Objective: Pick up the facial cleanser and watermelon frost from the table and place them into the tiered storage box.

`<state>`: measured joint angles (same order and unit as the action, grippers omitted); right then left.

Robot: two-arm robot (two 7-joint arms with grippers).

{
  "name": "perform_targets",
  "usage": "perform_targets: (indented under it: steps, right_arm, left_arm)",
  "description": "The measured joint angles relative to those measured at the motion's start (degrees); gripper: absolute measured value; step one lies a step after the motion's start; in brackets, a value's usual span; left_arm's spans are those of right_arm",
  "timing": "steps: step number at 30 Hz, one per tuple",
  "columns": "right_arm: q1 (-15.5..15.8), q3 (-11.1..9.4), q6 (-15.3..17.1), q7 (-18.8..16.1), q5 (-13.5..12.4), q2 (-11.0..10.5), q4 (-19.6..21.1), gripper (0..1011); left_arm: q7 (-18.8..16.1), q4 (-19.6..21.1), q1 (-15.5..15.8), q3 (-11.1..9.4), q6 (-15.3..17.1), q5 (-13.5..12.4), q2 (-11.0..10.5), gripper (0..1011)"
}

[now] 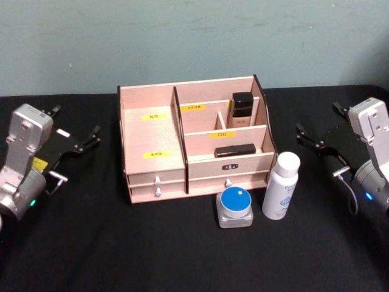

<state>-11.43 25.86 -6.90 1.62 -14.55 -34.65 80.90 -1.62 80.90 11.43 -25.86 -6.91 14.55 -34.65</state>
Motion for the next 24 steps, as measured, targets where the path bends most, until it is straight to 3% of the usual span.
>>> perform_targets:
  steps: [24]
  right_arm:
    - [0.00, 0.00, 0.00, 0.00, 0.00, 0.00, 0.00, 1002]
  left_arm:
    - [0.00, 0.00, 0.00, 0.00, 0.00, 0.00, 0.00, 1001]
